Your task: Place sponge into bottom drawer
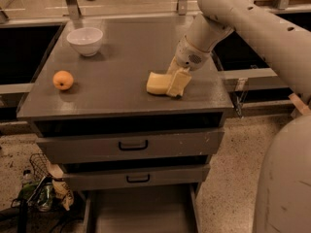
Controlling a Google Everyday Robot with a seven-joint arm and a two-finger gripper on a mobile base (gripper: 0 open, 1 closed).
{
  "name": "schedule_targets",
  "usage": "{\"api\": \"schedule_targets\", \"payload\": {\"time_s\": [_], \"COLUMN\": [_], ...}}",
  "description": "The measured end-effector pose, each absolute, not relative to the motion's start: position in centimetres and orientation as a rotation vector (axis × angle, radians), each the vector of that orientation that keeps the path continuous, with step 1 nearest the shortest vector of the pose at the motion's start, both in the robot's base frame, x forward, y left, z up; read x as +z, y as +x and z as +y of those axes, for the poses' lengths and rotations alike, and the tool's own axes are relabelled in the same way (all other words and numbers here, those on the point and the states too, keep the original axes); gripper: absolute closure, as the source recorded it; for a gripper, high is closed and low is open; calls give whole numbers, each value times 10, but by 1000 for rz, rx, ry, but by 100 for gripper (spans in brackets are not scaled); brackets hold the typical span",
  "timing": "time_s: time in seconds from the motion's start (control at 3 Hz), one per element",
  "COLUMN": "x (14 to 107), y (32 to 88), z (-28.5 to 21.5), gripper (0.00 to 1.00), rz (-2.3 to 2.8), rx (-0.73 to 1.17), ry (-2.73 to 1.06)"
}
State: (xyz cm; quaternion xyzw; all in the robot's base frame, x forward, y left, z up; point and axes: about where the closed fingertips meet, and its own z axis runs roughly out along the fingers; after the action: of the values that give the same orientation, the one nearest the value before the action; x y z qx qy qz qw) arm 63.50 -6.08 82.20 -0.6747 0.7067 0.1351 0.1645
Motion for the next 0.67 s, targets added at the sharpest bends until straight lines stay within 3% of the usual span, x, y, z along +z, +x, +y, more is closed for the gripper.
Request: {"api": "schedule_targets", "payload": {"time_s": [0.33, 0.67], "x": [822, 828], "y": [635, 632], "z": [-61, -55], "gripper": [100, 100], "rz": [2014, 2011], "rx": [385, 382], "ry": [-1923, -1935]}}
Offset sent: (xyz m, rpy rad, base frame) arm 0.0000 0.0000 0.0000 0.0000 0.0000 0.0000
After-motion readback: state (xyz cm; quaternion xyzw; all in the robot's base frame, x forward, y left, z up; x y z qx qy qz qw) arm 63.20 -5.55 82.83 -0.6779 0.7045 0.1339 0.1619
